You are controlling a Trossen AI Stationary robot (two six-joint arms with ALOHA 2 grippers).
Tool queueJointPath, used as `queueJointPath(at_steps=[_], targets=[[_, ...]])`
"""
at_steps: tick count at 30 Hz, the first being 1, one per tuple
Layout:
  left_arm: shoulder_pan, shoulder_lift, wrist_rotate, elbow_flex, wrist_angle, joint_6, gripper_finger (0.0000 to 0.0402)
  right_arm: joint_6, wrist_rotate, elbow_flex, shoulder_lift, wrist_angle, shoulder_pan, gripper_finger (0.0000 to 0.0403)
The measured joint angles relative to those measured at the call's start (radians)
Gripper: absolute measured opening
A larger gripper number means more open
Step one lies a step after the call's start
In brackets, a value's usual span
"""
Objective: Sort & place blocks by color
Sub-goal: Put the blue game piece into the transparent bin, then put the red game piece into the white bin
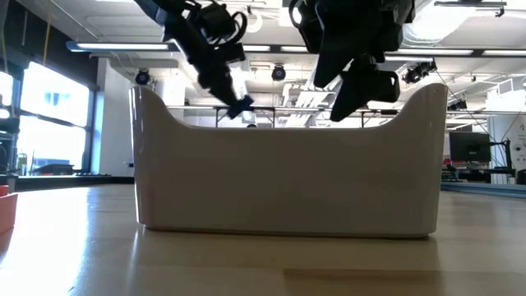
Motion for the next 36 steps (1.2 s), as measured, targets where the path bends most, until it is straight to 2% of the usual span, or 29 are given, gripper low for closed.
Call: queueJointPath(at_steps=[7,14,19,29,36], targets=[[-0.019,0.091,-0.017,0.001,0.161,-0.036,0.0125,0.001,0.025,0.0,-0.006,-0.026,0.001,0.0232],[-0.018,0.175,-0.097,0.001,0.23,-0.044,0.0127,0.039,0.014,0.0,-0.006,-0.031,0.015,0.0232],[-0.018,0.192,-0.161,0.0,0.23,-0.061,0.0142,0.094,0.026,0.0,-0.006,-0.048,0.041,0.0232],[-0.023,0.191,-0.168,0.0,0.22,-0.132,0.022,0.22,0.06,0.0,-0.008,-0.088,0.079,0.0232],[-0.05,0.136,-0.171,0.0,0.148,-0.121,0.0224,0.308,0.1,0.0,-0.089,-0.2,0.083,0.0232]])
